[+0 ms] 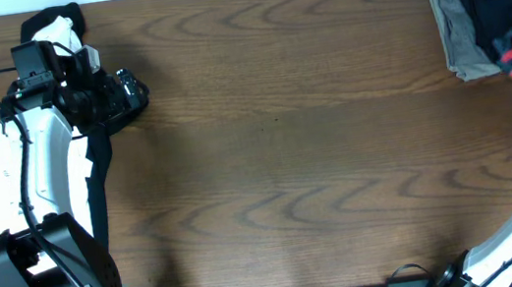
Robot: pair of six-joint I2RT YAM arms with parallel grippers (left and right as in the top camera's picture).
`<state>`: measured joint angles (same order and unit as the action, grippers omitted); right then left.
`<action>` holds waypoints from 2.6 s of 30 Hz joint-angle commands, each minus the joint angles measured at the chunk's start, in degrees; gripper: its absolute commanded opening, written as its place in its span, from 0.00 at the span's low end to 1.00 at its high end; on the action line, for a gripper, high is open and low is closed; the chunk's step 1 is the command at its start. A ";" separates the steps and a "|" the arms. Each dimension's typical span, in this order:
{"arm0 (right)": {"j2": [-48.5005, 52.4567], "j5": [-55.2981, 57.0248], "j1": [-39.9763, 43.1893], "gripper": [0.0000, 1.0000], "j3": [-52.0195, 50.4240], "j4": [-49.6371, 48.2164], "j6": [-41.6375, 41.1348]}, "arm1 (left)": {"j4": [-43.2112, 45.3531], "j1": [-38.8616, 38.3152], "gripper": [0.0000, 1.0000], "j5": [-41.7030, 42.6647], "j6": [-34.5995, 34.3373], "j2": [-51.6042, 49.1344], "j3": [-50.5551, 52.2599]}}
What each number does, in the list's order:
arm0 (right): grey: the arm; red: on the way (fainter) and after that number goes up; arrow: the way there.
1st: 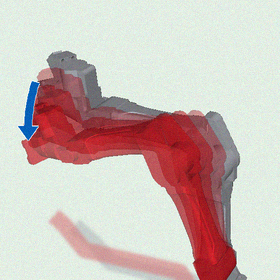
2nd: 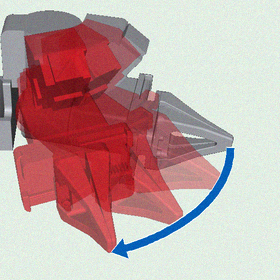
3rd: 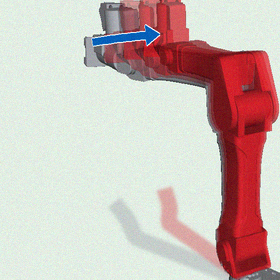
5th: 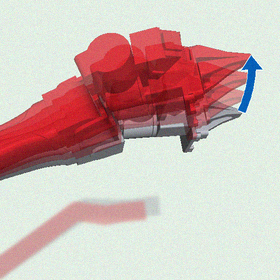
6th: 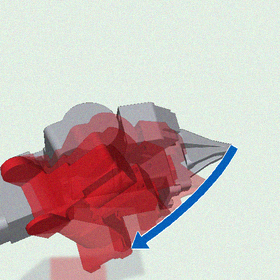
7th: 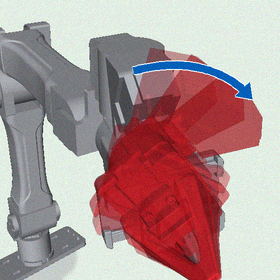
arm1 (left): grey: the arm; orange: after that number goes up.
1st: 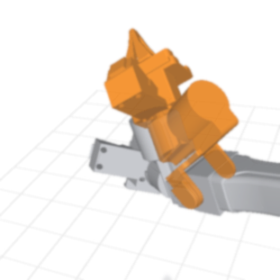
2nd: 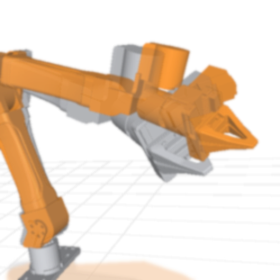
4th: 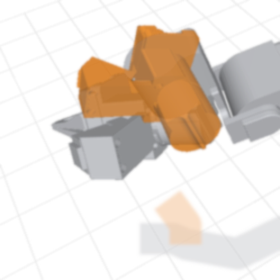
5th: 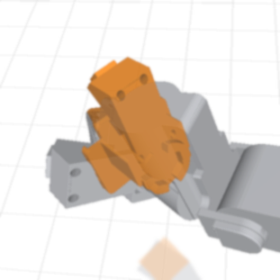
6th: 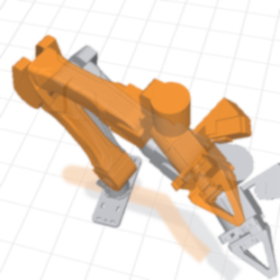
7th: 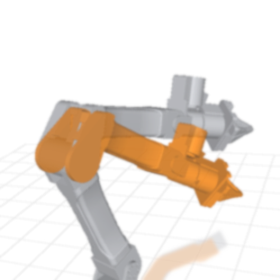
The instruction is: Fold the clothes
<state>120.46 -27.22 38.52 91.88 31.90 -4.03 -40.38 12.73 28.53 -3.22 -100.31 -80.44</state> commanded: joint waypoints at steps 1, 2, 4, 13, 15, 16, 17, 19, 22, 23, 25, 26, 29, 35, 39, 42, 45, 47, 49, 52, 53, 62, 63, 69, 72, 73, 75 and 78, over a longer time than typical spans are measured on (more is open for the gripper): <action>-2.12 -1.49 1.75 0.54 0.72 2.10 -1.53 | 0.04 0.04 0.98 0.39 -0.50 -0.81 -0.24; -2.12 -1.66 2.01 0.59 0.72 2.27 -1.51 | 0.04 0.04 0.98 0.39 -0.50 -0.81 -0.24; -2.19 -2.16 2.45 0.66 0.74 2.38 -1.49 | 0.07 0.04 0.98 0.39 -0.50 -0.81 -0.24; -6.19 -6.62 2.10 0.59 2.25 2.16 -0.11 | 0.04 0.04 0.98 0.39 -0.48 -0.85 -0.24; -8.26 -6.73 1.70 0.50 2.43 2.12 1.36 | 0.04 0.04 0.98 0.39 -0.50 -0.85 -0.24; -9.38 -6.69 1.40 0.44 2.54 1.97 2.34 | 0.02 0.04 0.98 0.39 -0.50 -0.85 -0.24; -10.58 -6.69 0.87 0.38 2.56 1.40 3.80 | 0.02 0.04 0.98 0.39 -0.50 -0.85 -0.24; -11.80 -6.64 -0.37 0.21 2.56 -0.48 6.34 | 0.04 0.04 0.98 0.39 -0.50 -0.85 -0.24; -12.13 -2.91 -3.10 0.02 2.56 -3.45 9.81 | 0.02 0.04 0.98 0.39 -0.50 -0.87 -0.24; -12.00 0.24 -4.24 0.01 2.54 -4.00 10.62 | 0.02 0.04 0.98 0.39 -0.50 -0.87 -0.24; -11.74 6.29 -6.21 0.01 2.54 -4.57 11.06 | 0.00 0.04 0.98 0.39 -0.50 -0.87 -0.24; -11.45 10.01 -7.58 0.01 2.51 -5.05 12.15 | 0.00 0.04 0.98 0.39 -0.50 -0.87 -0.24; -10.47 15.45 -9.97 0.01 2.51 -7.48 15.93 | 0.15 0.04 0.98 0.39 -0.50 -0.87 -0.24; -5.01 18.86 -11.87 0.01 2.51 -16.33 19.98 | 0.44 0.04 0.98 0.39 -0.50 -1.22 -0.24; -0.92 18.84 -11.91 0.01 2.51 -21.70 19.96 | 0.48 0.04 0.98 0.39 -0.50 -1.84 -0.24; 2.05 18.86 -11.91 0.01 2.51 -25.24 19.96 | 0.46 0.04 0.98 0.39 -0.50 -2.25 -0.24; 5.27 18.88 -11.91 0.05 2.51 -28.81 19.96 | 0.46 0.04 0.98 0.37 -0.50 -2.43 -0.24; 7.30 19.12 -11.91 0.06 2.51 -30.14 19.91 | 0.63 0.04 0.98 0.37 -0.50 -2.43 -0.24; 9.40 19.12 -11.91 0.12 2.51 -30.47 19.91 | 0.85 0.04 0.98 0.37 -0.50 -2.43 -0.24; 13.27 19.15 -11.91 0.17 2.51 -30.14 19.91 | 0.81 0.04 0.98 0.37 -0.50 -2.43 -0.24; 14.43 19.32 -11.91 0.20 2.51 -29.94 19.91 | 0.83 0.04 0.98 0.37 -0.50 -2.43 -0.24; 15.89 19.96 -11.74 0.53 2.82 -29.99 16.79 | 0.85 0.04 0.98 0.37 -0.50 -2.43 -0.24; 14.84 19.98 -11.69 0.56 3.15 -30.03 16.48 | 0.85 0.04 0.98 0.37 -0.50 -2.43 -0.24; 9.29 19.96 -11.02 0.68 6.47 -30.01 16.48 | 0.85 0.04 0.98 0.37 -0.50 -2.43 -0.24; 9.03 19.96 -10.58 0.72 8.28 -29.99 16.48 | 0.87 0.04 0.98 0.37 -0.50 -2.43 -0.24; 9.03 19.96 -10.43 0.72 8.35 -30.36 16.48 | 0.87 0.04 0.98 0.37 -0.50 -2.43 -0.24; 9.18 19.96 -10.12 0.72 8.35 -30.71 16.48 | 0.87 0.04 0.98 0.37 -0.50 -2.43 -0.24; 9.99 19.98 -9.49 0.73 8.35 -31.04 16.46 | 0.87 0.04 0.98 0.37 -0.50 -2.43 -0.24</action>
<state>131.70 -7.97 28.05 99.37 0.91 12.95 -39.59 12.73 28.53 -3.22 -101.89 -80.44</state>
